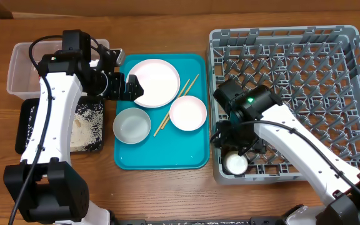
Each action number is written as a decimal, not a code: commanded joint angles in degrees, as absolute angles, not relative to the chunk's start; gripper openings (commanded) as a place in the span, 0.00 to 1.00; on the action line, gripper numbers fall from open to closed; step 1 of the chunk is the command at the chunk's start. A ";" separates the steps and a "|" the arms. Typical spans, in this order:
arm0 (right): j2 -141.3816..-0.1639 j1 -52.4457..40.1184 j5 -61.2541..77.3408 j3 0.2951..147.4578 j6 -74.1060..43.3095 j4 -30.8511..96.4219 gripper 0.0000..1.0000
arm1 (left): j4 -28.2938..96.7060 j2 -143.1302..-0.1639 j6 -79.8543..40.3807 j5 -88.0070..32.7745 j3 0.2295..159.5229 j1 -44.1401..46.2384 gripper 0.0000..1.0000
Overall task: Sort waste into correct bins and load items into the dishwasher
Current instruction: 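Lower the white cup into the dish rack with the right gripper and release, then reach the right gripper to the pink bowl and grasp its rim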
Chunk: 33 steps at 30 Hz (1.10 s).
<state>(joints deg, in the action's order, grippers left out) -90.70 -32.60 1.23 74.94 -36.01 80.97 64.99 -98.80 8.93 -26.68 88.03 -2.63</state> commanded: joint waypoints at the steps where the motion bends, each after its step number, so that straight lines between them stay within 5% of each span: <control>1: -90.02 -32.08 0.51 84.18 -35.05 79.18 0.88 | 64.27 -98.45 8.10 -26.41 89.10 -2.59 0.98; 6: -90.04 -32.84 2.22 90.89 -34.61 70.91 0.84 | 64.49 -98.45 6.68 -26.35 90.19 -2.72 0.97; 11: -92.49 -34.28 1.15 89.08 -46.26 63.05 0.79 | 64.53 -98.45 4.73 -23.20 90.52 -2.72 0.98; 20: -107.31 -38.74 0.08 88.82 -63.24 59.64 0.64 | 65.08 -98.45 4.69 -20.32 90.50 -2.70 1.00; 33: -112.12 -39.68 -0.36 88.38 -69.08 64.60 0.56 | 63.99 -98.56 4.67 -20.32 90.50 -2.63 1.00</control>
<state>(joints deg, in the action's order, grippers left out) -112.68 -39.79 1.02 88.60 -66.13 64.20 64.51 -98.80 5.87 -20.73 88.99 -2.63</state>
